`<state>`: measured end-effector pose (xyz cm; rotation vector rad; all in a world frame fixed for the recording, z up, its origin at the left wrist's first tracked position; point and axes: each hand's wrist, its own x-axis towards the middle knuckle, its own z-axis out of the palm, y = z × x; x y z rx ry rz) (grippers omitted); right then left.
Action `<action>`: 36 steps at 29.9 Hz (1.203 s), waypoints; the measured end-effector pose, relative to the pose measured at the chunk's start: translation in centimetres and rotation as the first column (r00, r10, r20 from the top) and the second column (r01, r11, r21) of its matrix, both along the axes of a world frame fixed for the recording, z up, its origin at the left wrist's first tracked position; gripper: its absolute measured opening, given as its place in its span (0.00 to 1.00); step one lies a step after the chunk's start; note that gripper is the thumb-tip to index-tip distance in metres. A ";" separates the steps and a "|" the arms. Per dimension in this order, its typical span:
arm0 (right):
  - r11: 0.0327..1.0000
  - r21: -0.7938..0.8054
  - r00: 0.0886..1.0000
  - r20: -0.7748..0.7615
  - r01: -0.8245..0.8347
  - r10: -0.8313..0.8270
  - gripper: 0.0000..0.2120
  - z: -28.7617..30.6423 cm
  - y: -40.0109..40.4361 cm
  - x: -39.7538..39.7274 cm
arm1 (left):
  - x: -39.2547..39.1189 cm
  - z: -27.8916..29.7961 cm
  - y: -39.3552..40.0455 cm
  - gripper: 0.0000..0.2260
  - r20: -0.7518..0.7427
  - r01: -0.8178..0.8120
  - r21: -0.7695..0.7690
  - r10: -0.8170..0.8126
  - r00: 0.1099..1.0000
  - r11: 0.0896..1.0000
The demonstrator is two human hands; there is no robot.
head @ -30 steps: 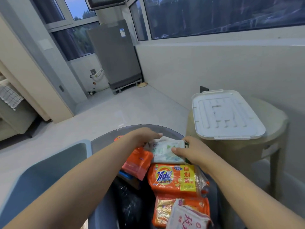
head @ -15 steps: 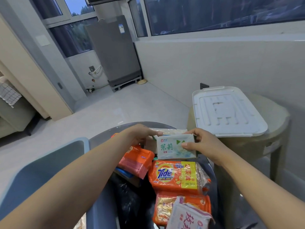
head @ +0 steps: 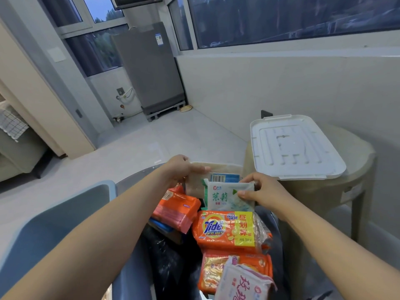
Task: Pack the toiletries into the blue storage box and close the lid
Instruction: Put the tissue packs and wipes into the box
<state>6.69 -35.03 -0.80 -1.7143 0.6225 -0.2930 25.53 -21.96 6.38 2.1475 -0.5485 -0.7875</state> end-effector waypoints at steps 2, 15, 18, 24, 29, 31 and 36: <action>1.000 0.015 1.000 -0.026 -0.013 0.013 0.10 0.0 0.2 0.2 | 0.0 0.3 0.2 0.35 0.092 -0.040 -0.006 0.041 0.995 0.999; 0.986 0.136 0.993 -0.080 0.093 -0.082 0.07 -0.5 0.8 1.5 | -1.7 3.0 1.5 0.41 0.265 -0.281 -0.311 0.367 0.891 0.908; 0.990 0.070 0.989 -0.083 0.124 -0.118 0.13 -0.7 1.2 2.1 | -2.5 3.4 2.5 0.35 0.198 -0.334 -0.395 0.435 0.879 0.856; 0.996 0.007 0.989 -0.120 0.086 -0.084 0.25 -0.1 1.5 2.0 | -4.5 4.2 5.5 0.31 0.090 -0.355 -0.508 0.458 0.884 0.785; 0.997 -0.014 0.997 -0.017 0.079 -0.080 0.20 2.7 2.8 1.3 | -6.3 6.4 8.5 0.35 0.063 -0.323 -0.578 0.436 0.898 0.749; 0.999 -0.014 0.995 0.089 0.046 -0.045 0.17 4.5 3.6 0.7 | -7.3 7.6 9.9 0.38 0.051 -0.299 -0.607 0.411 0.910 0.736; 0.983 0.133 0.927 0.368 -0.127 0.070 0.15 8.2 7.0 -0.2 | -9.3 9.2 14.3 0.35 0.001 -0.299 -0.655 0.397 0.918 0.694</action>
